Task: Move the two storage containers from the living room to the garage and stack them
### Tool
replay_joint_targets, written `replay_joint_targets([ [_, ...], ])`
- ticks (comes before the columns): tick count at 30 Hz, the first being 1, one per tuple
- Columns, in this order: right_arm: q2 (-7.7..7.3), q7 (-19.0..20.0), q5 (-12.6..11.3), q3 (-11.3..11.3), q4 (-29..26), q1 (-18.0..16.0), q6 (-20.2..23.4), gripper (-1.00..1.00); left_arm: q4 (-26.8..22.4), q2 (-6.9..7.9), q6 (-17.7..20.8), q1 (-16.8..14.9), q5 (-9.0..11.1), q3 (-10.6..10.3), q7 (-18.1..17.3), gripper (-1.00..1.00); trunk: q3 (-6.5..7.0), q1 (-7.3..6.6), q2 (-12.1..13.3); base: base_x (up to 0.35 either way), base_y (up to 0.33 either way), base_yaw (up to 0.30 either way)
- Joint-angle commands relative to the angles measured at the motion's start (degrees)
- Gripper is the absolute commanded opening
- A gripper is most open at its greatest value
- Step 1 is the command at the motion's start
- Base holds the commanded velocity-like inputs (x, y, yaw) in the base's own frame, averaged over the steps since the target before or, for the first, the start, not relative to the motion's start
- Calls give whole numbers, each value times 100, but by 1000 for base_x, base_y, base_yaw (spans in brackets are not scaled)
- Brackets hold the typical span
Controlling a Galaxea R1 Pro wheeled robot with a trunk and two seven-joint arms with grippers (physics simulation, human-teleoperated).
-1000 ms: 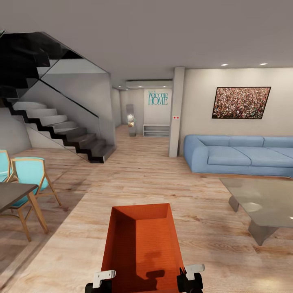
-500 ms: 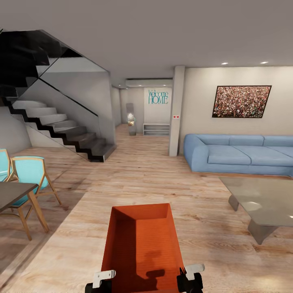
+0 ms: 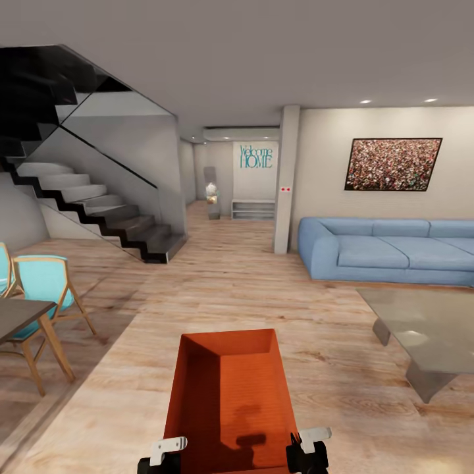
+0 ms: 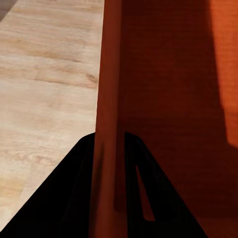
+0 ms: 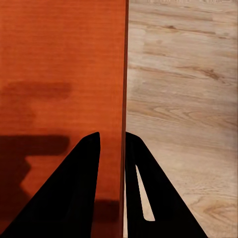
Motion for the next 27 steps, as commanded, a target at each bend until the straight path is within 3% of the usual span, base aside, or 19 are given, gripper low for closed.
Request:
replay_joint_targets([
  [1,0,-55,42,0,10,-5,-3,-100,-9,2,-18,-7,0,-37,61,-100,-8,4,-6,330,0,0],
  [27,0,-53,42,0,10,-5,5,-100,-8,4,-18,-7,0,-20,54,-100,-61,4,-6,340,0,0],
])
